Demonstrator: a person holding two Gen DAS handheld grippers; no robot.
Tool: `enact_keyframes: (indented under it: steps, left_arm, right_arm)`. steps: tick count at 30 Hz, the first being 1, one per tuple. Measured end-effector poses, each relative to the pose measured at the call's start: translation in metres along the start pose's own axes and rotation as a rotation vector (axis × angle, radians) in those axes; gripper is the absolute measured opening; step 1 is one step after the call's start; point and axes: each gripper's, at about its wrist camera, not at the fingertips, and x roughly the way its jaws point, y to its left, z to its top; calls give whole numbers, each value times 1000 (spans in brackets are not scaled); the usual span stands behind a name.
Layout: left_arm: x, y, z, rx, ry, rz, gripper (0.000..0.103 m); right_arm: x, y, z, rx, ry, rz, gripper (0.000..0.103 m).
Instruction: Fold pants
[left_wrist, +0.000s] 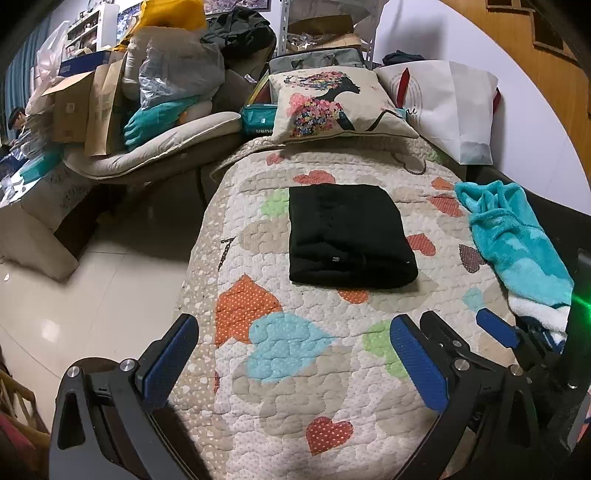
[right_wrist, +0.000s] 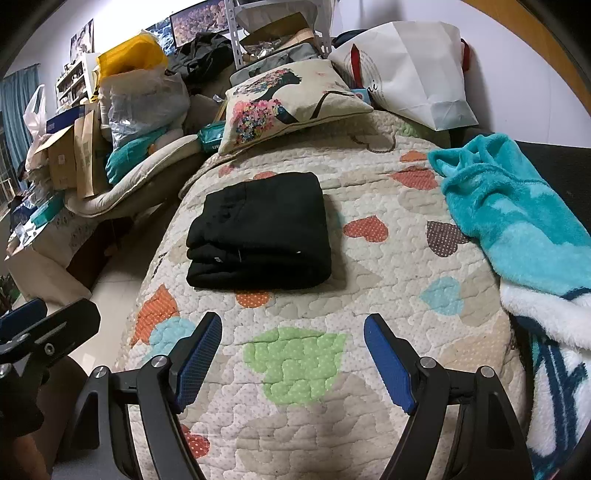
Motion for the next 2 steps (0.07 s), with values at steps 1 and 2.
enact_keyframes:
  steps: [1, 2]
  left_arm:
    - [3, 1, 0, -3, 7, 0, 103]
    - [7, 2, 0, -10, 15, 1, 103]
  right_arm:
    - [1, 0, 0, 0, 4, -1, 84]
    - [3, -1, -1, 1, 11, -3, 84]
